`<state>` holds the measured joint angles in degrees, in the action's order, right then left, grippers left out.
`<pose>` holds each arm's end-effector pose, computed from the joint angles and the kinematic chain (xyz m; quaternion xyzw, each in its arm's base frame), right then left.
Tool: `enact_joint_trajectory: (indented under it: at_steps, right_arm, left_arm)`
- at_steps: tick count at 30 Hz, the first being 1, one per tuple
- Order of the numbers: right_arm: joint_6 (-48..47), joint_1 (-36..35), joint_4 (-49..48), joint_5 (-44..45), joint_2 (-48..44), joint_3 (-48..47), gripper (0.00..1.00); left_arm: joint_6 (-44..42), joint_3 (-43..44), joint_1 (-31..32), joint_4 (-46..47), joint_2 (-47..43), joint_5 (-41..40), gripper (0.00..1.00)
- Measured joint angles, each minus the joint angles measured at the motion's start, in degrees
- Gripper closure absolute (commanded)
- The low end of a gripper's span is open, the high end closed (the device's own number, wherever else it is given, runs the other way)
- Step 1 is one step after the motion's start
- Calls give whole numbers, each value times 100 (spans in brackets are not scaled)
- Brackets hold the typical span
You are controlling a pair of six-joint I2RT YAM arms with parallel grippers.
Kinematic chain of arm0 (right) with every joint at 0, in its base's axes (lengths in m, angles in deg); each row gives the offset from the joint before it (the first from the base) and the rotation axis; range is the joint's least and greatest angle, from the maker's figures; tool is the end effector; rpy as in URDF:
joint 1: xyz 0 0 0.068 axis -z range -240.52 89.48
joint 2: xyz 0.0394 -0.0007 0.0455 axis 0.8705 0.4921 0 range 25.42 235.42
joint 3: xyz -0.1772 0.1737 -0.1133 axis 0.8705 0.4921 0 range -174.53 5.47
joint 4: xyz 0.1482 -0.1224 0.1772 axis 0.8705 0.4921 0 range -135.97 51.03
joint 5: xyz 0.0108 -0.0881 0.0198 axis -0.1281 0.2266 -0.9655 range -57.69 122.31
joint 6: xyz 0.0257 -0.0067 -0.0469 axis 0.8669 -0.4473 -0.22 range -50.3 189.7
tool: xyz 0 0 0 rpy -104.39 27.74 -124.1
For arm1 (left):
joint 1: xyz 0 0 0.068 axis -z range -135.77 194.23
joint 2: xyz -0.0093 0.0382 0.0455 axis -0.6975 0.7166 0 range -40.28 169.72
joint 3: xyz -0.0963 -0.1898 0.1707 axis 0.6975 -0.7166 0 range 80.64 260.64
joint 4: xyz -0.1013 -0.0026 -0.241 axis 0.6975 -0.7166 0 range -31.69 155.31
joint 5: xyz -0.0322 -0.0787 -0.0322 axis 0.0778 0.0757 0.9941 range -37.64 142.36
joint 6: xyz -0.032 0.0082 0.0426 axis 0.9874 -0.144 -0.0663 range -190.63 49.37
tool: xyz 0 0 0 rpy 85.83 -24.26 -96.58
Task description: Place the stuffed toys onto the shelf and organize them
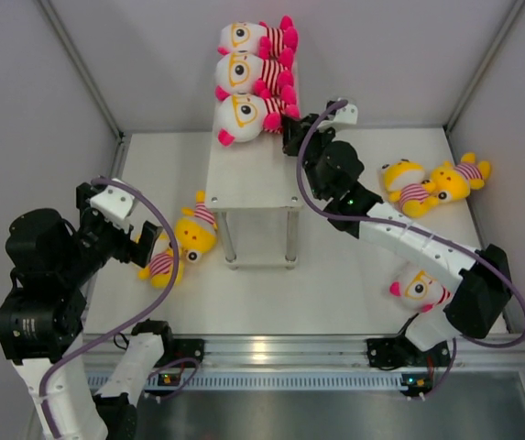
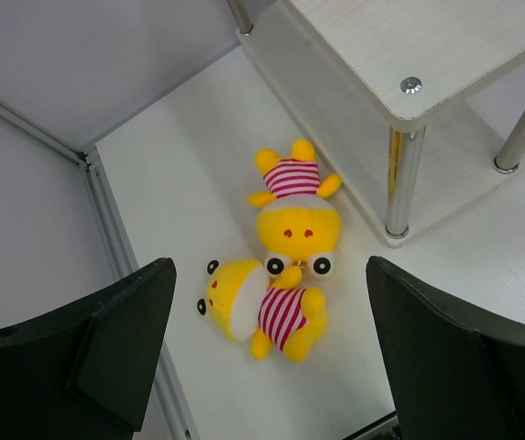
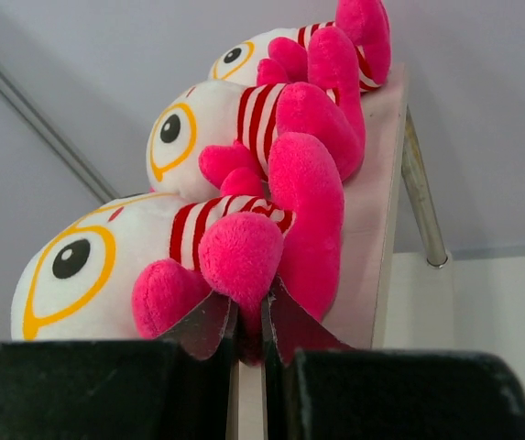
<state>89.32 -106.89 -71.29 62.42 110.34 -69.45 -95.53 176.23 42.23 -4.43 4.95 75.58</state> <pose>0.2540 0.2406 0.4206 0.0654 0.6176 0.2859 0.7297 0.0453 -0.0126 0.4924 0.2727 0.7603 -0.0280 0.5888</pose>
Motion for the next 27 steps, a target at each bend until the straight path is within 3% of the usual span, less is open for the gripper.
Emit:
enact_joint_trajectory:
  at_steps: [9,10,11,13,14,20,27]
  right_arm:
    - [61,0,-68,57,295,-245,99]
    - [81,0,-63,46,299,-247,94]
    - [105,0,-63,42,299,-247,80]
    - [146,0,-55,39,289,-243,65]
    - [146,0,-39,33,256,-225,48]
    - [-105,2,640,-68,-470,59,1]
    - [-542,20,2959,-339,-1725,-782,1]
  left_arm:
    - [0,-13,0,2,2,-15,10]
    - [2,-13,0,2,2,-15,10]
    - [2,-15,0,2,2,-15,10]
    - [0,-31,0,7,2,-15,10]
    - [0,-46,0,13,2,-15,10]
    - [0,-136,0,13,13,4,10]
    - [140,-129,0,83,334,175,10]
